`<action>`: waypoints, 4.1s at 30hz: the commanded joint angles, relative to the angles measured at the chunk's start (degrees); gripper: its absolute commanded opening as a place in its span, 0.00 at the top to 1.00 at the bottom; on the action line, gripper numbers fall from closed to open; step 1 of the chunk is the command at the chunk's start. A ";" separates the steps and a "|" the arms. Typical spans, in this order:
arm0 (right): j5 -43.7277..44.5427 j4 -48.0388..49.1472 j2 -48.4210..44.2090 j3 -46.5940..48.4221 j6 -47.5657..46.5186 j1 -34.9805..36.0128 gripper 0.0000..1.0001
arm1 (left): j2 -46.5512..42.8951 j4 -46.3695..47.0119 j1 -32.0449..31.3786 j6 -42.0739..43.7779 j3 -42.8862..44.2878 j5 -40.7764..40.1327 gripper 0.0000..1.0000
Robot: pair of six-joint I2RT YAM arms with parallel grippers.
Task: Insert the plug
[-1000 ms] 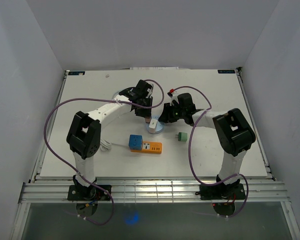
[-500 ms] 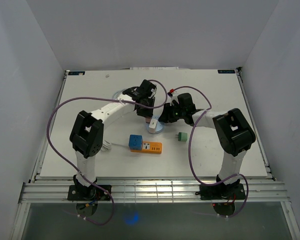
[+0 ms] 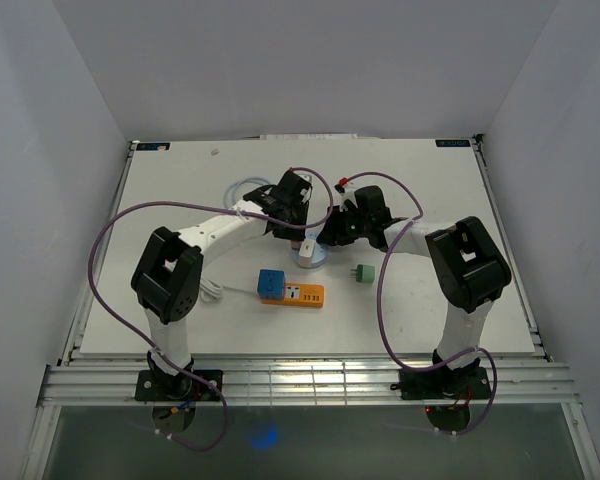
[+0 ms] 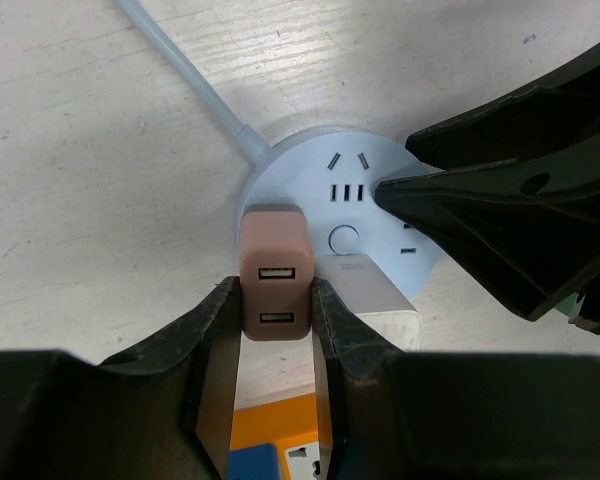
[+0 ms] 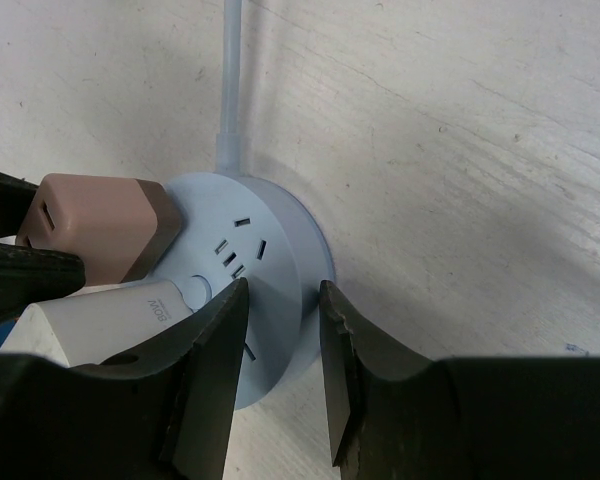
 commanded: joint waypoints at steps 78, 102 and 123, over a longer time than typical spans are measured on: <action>0.80 -2.83 -0.72 2.09 -1.11 0.09 0.59 | -5.64 -7.47 2.22 0.29 5.83 9.32 1.00; 0.01 -1.87 -0.63 0.95 -0.76 0.09 0.59 | 3.68 -5.10 3.19 0.46 8.21 8.09 1.00; 0.36 -1.95 -0.54 0.95 -0.94 0.09 0.60 | 0.25 2.90 4.86 -1.03 -7.86 10.28 1.00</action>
